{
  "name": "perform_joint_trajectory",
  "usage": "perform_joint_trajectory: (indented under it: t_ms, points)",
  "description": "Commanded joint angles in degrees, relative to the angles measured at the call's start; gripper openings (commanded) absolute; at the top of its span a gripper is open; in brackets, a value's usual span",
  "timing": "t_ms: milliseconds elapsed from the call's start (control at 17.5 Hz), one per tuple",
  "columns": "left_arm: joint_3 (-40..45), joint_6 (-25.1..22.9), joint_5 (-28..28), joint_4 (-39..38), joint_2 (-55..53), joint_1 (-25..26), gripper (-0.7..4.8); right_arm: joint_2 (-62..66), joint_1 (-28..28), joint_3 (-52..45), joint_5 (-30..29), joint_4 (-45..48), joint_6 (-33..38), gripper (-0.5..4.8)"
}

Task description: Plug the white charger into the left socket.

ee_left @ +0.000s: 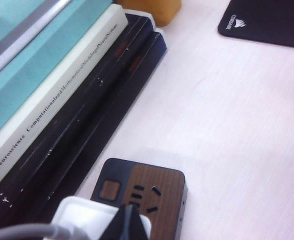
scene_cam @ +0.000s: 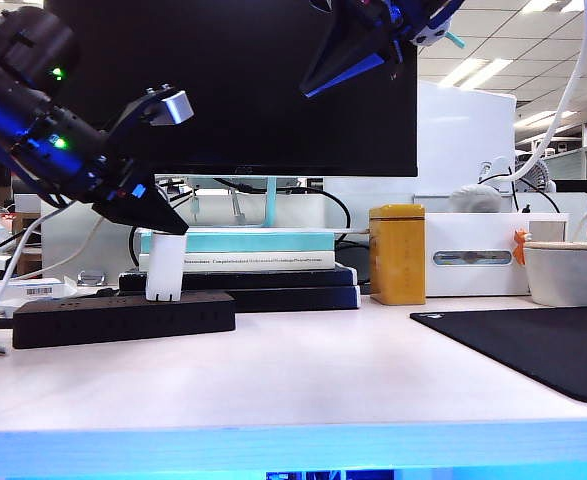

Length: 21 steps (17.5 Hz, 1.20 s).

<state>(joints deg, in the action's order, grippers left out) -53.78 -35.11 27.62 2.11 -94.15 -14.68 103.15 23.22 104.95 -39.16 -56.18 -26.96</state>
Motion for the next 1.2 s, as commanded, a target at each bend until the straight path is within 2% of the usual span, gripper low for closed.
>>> perform_joint_trajectory:
  t_ms: [57, 571, 800, 971, 1200]
  points:
    - [1.9, 0.0, -10.4, -11.9, -2.0, 0.2, -0.06, -0.5, 0.0, 0.4, -0.4, 0.2, -0.1, 0.35]
    - [1.9, 3.7, -15.4, -11.5, -2.0, 0.3, -0.06, -0.5, 0.0, 0.4, -0.4, -0.1, -0.1, 0.35]
    - [1.9, 3.6, -13.4, -12.4, -2.0, 0.3, -0.06, -0.5, 0.0, 0.4, -0.4, -0.2, -0.1, 0.35]
    - [2.0, 1.0, -10.1, -14.3, -2.0, 0.3, -0.06, -0.5, 0.0, 0.4, -0.4, -0.2, -0.1, 0.35]
    - [2.0, -0.3, -10.2, -16.2, -2.0, 0.3, -0.06, -0.5, 0.0, 0.4, -0.4, -0.6, -0.1, 0.35]
